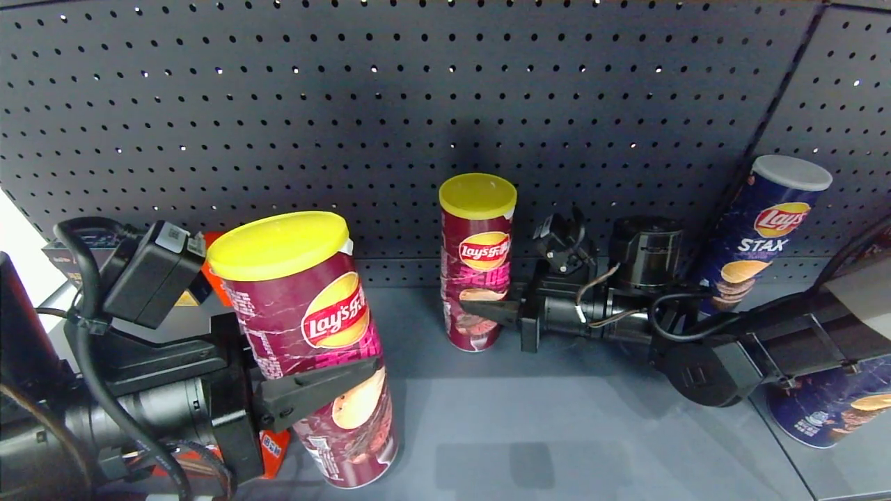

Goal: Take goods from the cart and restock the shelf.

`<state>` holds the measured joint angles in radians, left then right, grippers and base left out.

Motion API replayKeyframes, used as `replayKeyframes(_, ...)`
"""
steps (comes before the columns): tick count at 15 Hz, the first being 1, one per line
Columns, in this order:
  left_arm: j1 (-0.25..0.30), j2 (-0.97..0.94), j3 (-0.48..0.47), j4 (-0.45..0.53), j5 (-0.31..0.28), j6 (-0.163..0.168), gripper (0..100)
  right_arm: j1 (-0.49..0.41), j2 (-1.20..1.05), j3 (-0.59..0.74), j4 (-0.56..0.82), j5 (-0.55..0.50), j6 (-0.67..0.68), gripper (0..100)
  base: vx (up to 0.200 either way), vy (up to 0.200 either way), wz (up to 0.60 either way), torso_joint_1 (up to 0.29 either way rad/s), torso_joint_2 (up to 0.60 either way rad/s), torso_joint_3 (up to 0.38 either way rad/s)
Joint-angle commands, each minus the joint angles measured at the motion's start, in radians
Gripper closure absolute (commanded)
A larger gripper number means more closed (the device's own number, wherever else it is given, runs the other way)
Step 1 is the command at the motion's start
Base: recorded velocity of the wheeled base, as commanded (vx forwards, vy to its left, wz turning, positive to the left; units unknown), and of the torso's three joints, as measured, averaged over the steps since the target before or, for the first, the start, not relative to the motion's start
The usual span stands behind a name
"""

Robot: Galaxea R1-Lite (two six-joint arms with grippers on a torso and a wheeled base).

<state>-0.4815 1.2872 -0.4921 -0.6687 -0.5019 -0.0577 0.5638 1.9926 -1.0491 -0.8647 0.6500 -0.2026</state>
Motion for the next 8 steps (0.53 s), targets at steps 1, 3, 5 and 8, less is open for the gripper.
replayKeyframes(1,0.000,0.000,0.003,0.000,0.000,-0.001,100,0.001,-0.017,0.005,0.000,0.000,-0.001,100,0.000,0.000,0.00,0.000,0.00,0.000)
replayKeyframes(3,0.000,-0.002,0.003,0.000,0.000,-0.001,100,0.002,-0.038,0.028,0.001,-0.015,-0.001,100,0.000,0.000,0.00,0.000,0.00,0.000)
replayKeyframes(5,-0.002,-0.002,0.003,0.000,0.000,-0.001,100,0.005,-0.077,0.070,0.000,-0.032,-0.001,100,0.000,0.000,0.00,0.000,0.00,0.000)
replayKeyframes(8,-0.002,-0.003,0.001,-0.002,0.000,-0.001,100,0.019,-0.149,0.139,0.000,-0.093,-0.001,100,0.000,0.000,0.00,0.000,0.00,0.000)
